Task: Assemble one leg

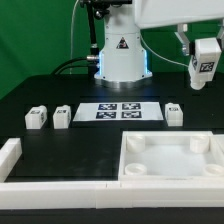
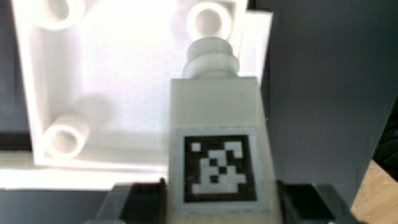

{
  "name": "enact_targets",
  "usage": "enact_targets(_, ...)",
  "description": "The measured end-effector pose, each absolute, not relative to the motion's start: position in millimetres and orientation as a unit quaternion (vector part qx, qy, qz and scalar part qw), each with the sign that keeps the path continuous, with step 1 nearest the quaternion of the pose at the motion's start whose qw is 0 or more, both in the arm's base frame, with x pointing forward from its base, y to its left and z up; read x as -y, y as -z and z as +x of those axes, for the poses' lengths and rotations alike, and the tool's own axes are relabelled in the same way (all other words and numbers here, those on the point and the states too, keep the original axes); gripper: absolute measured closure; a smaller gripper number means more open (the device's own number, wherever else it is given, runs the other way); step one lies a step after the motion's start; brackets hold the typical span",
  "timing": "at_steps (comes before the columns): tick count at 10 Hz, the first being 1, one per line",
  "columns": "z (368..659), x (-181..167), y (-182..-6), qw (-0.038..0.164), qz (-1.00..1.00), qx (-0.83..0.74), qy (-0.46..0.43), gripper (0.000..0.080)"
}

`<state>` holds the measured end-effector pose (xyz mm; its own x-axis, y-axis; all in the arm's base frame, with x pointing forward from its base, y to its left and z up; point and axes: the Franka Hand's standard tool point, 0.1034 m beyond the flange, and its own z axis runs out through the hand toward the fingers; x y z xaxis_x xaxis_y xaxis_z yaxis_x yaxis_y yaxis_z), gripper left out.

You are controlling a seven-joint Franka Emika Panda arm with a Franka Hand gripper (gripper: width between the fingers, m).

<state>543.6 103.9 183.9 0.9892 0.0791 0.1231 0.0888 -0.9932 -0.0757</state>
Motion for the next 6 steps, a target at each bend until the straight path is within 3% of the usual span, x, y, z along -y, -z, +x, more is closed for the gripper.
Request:
enact_targets(2,571.9,-99.9,-199.2,0.045,-0.982,0.037,0.179,0.0506)
enact_targets(4,565.6,-98.8,-194.9,0.048,-0.96,0.035,0.273,0.0506)
enact_targets(6,563.5,-98.5,-191.1,0.049,-0.955,0.034,0.289,0.0506)
